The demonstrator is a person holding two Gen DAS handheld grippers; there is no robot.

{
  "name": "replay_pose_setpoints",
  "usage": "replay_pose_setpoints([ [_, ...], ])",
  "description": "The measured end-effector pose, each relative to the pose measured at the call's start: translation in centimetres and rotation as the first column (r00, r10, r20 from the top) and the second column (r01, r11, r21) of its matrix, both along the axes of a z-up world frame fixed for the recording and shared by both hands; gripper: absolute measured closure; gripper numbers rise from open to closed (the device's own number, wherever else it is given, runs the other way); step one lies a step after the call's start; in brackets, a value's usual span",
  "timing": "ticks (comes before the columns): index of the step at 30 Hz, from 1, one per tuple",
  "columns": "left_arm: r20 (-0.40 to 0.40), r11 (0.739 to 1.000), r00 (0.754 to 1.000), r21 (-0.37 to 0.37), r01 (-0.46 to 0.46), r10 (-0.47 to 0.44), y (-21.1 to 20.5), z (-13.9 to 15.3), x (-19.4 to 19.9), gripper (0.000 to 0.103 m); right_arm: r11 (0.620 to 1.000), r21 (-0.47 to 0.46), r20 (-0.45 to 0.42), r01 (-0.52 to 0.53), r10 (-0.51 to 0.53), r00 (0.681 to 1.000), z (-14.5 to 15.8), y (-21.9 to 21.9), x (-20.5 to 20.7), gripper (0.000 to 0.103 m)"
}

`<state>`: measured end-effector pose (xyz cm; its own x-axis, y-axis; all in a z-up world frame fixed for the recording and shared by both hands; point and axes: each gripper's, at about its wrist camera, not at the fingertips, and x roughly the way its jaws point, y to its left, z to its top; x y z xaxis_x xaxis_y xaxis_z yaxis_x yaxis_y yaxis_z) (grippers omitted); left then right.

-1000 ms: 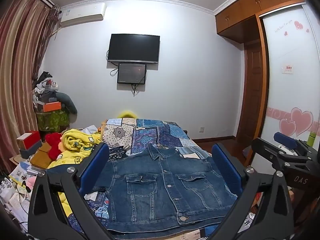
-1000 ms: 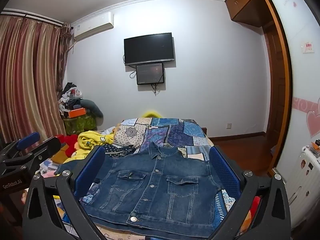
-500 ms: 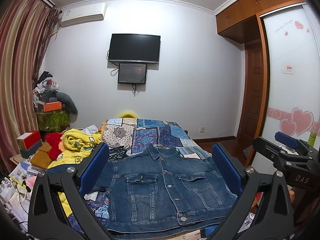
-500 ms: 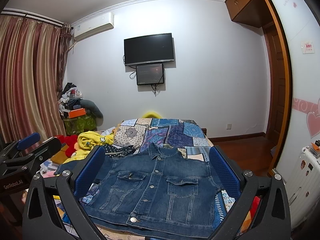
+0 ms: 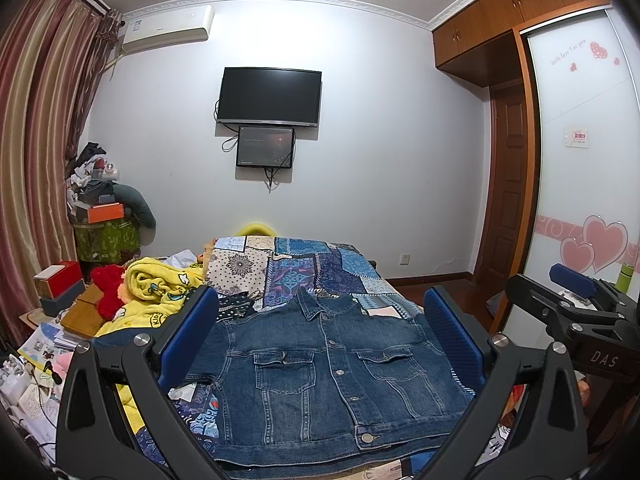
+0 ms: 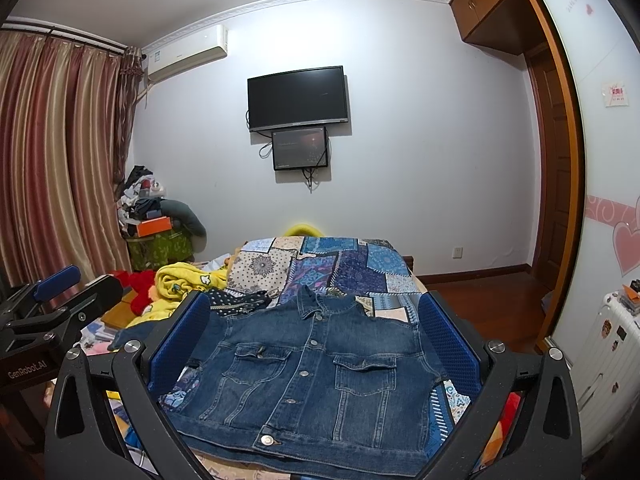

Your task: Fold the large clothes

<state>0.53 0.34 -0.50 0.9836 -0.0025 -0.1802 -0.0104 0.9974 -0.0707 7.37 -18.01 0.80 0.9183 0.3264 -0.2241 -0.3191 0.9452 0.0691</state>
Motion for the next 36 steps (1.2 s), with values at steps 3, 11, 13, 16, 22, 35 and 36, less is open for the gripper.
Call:
replay_pose_setpoints([
  [3,0.0,1.0,1.0,0.0,0.002,-0.002,0.05,0.06,-0.01,0.0,1.0,0.0,0.0,0.0,0.0,1.0,-0.08,0.01,-0.08,0.0],
  [11,0.002,1.0,1.0,0.001,-0.001,0.001,0.14,0.19,-0.1,0.0,1.0,0.0,0.0,0.001,-0.001,1.0,-0.12,-0.02,-0.08,0.0],
  [13,0.001,1.0,1.0,0.001,-0.001,0.001,0.15,0.19,-0.11,0.0,1.0,0.0,0.0,0.0,0.0,1.0,-0.11,-0.03,-0.07,0.0],
  [16,0.0,1.0,1.0,-0.001,-0.001,0.001,0.14,0.2,-0.16,0.0,1.0,0.0,0.0,0.0,0.0,1.0,-0.1,-0.03,-0.06,0.0],
  [22,-0.001,1.0,1.0,-0.001,-0.001,0.001,0.09,0.24,-0.12,0.0,1.0,0.0,-0.002,0.0,0.0,1.0,-0.09,-0.07,-0.03,0.0],
  [35,-0.02,1.0,1.0,-0.017,0.001,-0.001,0.8,-0.27,0.42,0.0,1.0,-0.012,-0.018,0.002,-0.002,1.0,-0.51,0.39,0.33,0.0],
  [36,-0.023,1.0,1.0,-0.018,0.0,0.0,0.9,-0.35,0.55,0.0,1.0,-0.014,-0.02,0.001,-0.001,1.0,-0.55,0.45,0.38,0.0],
])
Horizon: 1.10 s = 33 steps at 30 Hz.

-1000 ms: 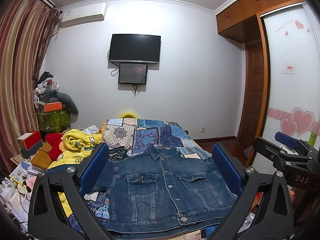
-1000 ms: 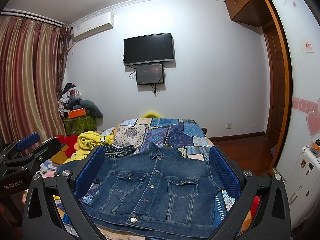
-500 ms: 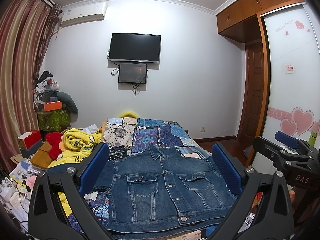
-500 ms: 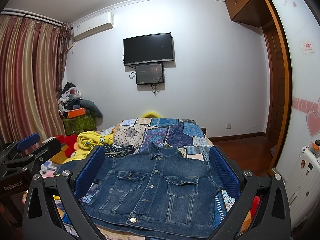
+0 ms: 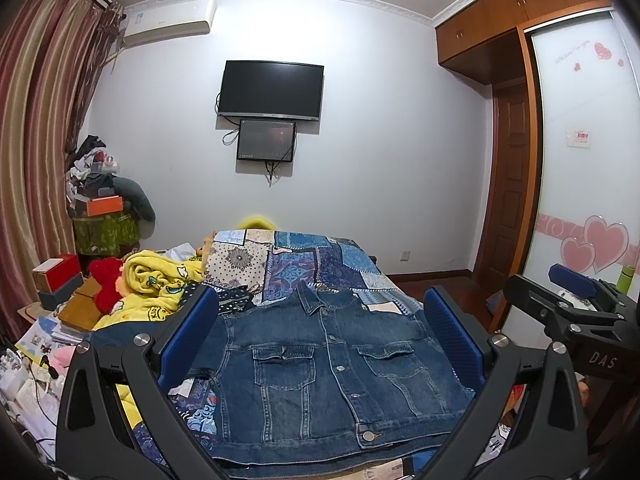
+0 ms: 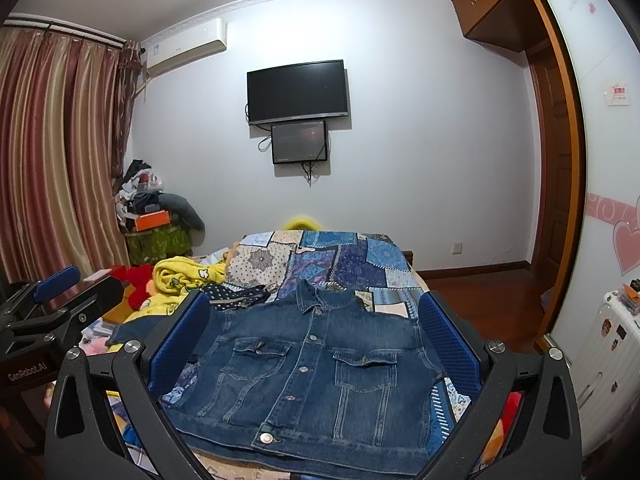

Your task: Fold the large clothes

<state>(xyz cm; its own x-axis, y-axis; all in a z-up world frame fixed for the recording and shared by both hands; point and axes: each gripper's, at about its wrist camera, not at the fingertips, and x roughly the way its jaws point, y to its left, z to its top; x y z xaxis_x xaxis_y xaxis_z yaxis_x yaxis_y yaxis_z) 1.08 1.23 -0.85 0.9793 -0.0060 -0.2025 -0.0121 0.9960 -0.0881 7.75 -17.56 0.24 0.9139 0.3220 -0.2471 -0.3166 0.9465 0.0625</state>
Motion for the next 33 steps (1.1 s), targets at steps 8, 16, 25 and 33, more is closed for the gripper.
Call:
replay_pose_setpoints([
  [8,-0.054,0.999,0.998,-0.02,-0.025,0.024,1.4,-1.5,2.1,0.0,0.999,-0.034,-0.055,-0.009,0.007,0.998,-0.8,1.2,1.7,0.0],
  [16,-0.18,0.991,0.981,-0.101,-0.084,0.065,5.8,-4.9,7.2,0.0,0.996,-0.085,-0.153,-0.033,0.02,0.988,-3.2,3.4,5.3,0.0],
  [25,-0.383,0.959,0.907,-0.139,-0.247,0.178,12.7,-11.2,13.2,0.004,0.987,-0.151,-0.333,-0.053,0.0,0.943,-7.9,5.4,11.1,0.0],
  [33,-0.548,0.902,0.8,-0.174,-0.395,0.244,22.4,-17.5,16.4,0.006,0.988,-0.142,-0.527,-0.064,-0.02,0.85,-12.8,6.1,17.2,0.0],
])
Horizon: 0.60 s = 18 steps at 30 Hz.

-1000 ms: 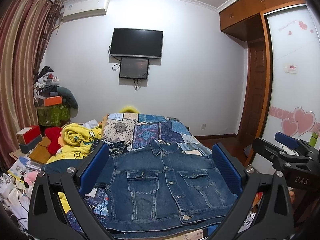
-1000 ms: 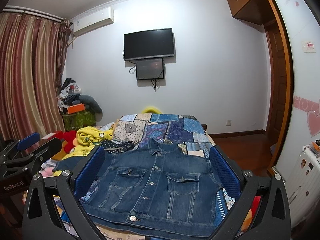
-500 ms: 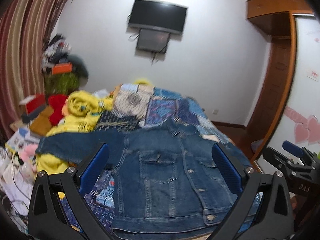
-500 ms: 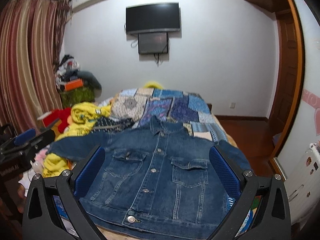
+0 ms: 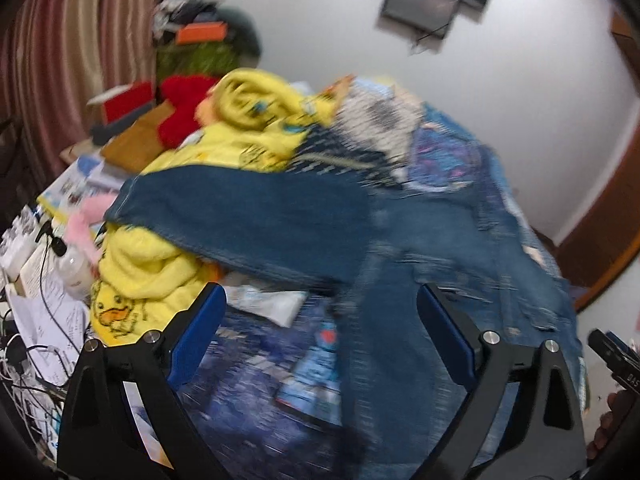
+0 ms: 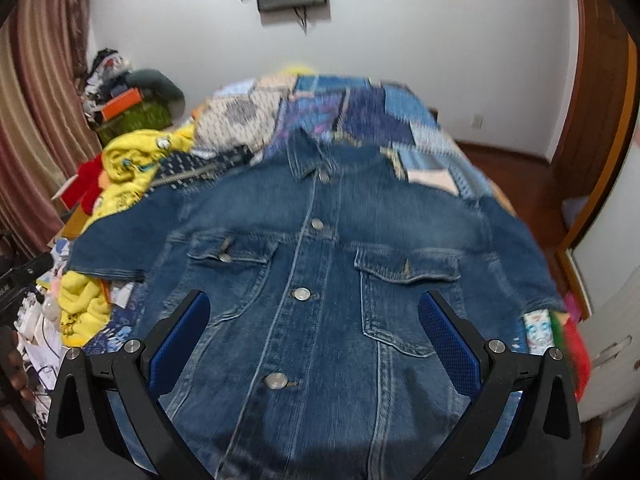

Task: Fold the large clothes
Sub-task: 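Grasp the denim jacket's sleeve with the left tool and lift it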

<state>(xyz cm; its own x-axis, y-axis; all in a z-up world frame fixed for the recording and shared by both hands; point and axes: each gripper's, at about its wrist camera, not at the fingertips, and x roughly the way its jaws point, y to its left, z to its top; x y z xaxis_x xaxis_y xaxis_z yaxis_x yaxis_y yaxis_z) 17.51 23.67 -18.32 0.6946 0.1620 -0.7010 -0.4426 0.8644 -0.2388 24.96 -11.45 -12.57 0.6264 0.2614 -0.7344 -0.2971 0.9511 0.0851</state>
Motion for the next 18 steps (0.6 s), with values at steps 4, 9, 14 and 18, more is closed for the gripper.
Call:
replay_pose_setpoints([
  [4,-0.081,0.998,0.997,-0.062,-0.005,0.0,4.9,-3.4,1.9,0.006,1.0,0.001,-0.069,0.017,-0.017,0.997,-1.8,0.2,2.1,0.0],
  [9,-0.156,0.987,0.988,-0.155,-0.036,0.012,9.8,-8.2,3.2,0.006,0.999,0.022,-0.143,0.041,-0.037,0.989,-3.8,0.3,4.3,0.0],
  [14,-0.216,0.959,0.976,-0.272,-0.074,0.015,13.1,-11.7,4.9,0.01,0.999,0.011,-0.194,0.049,-0.046,0.98,-5.0,0.6,5.6,0.0],
  [18,-0.203,0.899,0.978,-0.42,-0.125,0.04,15.9,-13.6,5.7,0.019,0.998,0.016,-0.209,0.058,-0.053,0.976,-5.2,0.5,5.9,0.0],
])
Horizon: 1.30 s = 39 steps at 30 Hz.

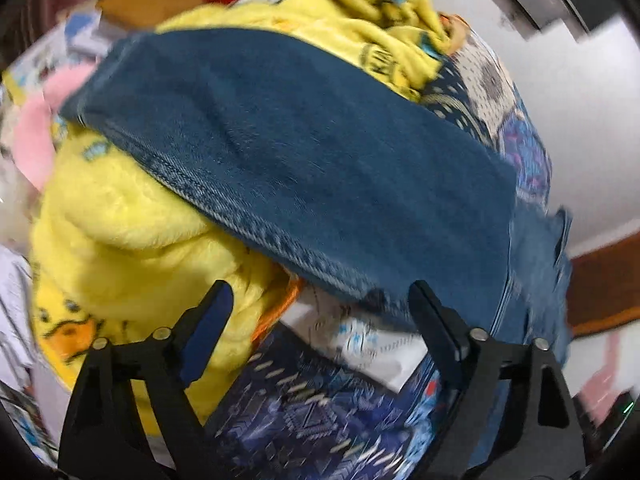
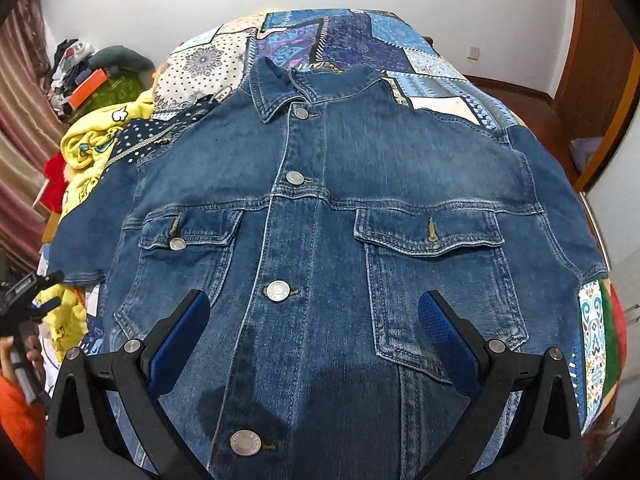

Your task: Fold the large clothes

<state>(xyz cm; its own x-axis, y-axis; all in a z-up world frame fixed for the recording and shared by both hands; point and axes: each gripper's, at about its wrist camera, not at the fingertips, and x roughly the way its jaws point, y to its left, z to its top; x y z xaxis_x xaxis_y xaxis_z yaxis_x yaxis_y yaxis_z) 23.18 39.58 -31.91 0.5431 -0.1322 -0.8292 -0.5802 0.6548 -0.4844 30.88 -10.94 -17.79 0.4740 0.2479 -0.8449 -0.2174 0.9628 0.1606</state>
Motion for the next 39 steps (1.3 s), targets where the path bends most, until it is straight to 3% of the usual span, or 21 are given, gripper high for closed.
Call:
replay_pose_setpoints([
  [4,0.008,0.998,0.999,-0.056,-0.035,0.035,1.9,-1.1,0.9,0.033,1.0,0.003,0.001,0.011,-0.011,1.0,0.2,-0.2,0.2,0.0],
  [11,-0.049,0.997,0.996,0.017,-0.08,0.081,3.5,-1.5,2.2,0.054,0.999,0.023,0.009,0.024,-0.024,1.0,1.0,-0.6,0.2,0.0],
  [13,-0.07,0.992,0.996,0.114,-0.052,0.061,2.8,-0.3,2.5,0.064,0.999,0.023,0.016,0.023,-0.024,1.0,1.2,-0.7,0.1,0.0],
  [15,-0.096,0.969,0.995,0.246,-0.016,0.04,1.8,1.2,3.0,0.078,1.0,0.019,0.02,0.021,-0.022,1.0,1.4,-0.8,0.0,0.0],
  [17,-0.094,0.947,0.995,0.323,0.002,0.03,1.1,2.7,3.3,0.084,1.0,0.018,0.02,0.018,-0.018,1.0,1.5,-0.9,-0.1,0.0],
  [23,-0.009,0.92,1.0,0.391,-0.002,0.006,0.4,8.1,4.1,0.09,0.999,0.044,0.024,0.004,-0.005,1.0,1.9,-1.4,-0.6,0.0],
  [28,0.08,0.879,0.993,0.475,0.037,-0.085,-3.9,13.8,6.5,0.093,0.999,0.053,0.023,-0.006,0.004,1.0,1.9,-2.0,-0.9,0.0],
  [34,0.185,0.828,0.946,0.546,0.127,-0.266,-12.4,20.0,10.6,0.095,0.995,0.099,0.038,0.001,-0.005,0.999,2.6,-3.5,-1.8,0.0],
  [39,0.184,0.785,0.875,0.55,0.285,-0.447,-21.6,20.4,14.2,0.097,0.991,0.13,0.048,0.032,-0.038,0.998,3.1,-5.6,-2.3,0.0],
])
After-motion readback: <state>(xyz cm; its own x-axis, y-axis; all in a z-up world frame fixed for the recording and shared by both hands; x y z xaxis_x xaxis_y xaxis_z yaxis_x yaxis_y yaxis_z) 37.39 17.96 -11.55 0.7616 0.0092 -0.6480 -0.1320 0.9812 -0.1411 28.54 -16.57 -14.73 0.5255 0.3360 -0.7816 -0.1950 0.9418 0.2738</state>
